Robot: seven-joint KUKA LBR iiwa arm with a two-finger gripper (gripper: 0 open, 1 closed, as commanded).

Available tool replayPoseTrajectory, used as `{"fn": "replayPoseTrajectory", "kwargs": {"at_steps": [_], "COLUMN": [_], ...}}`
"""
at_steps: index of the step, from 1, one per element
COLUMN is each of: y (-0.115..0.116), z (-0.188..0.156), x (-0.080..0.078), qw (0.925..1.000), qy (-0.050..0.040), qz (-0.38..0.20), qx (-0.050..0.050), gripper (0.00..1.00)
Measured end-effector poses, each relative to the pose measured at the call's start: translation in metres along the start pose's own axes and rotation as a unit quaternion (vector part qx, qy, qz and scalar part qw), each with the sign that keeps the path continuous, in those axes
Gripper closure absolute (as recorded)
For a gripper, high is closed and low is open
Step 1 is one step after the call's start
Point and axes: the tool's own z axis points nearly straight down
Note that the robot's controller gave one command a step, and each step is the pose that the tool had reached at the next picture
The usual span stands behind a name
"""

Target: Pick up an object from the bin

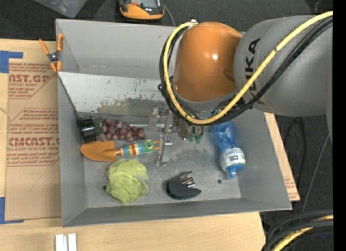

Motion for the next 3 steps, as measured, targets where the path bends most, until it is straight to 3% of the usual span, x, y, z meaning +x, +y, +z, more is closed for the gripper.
{"fn": "replayPoseTrajectory", "kwargs": {"at_steps": [1,2,3], "y": [-0.001,0.024,0.038], "z": [-0.005,0.120,0.072], "x": [-0.002,0.029,0.046], "qw": [1.0000,0.9994,0.9999], "qy": [-0.0041,-0.0042,-0.0078], "qz": [0.001,0.035,0.013], "qx": [-0.001,-0.001,-0.002], "gripper": [0.00,0.00,0.00]}}
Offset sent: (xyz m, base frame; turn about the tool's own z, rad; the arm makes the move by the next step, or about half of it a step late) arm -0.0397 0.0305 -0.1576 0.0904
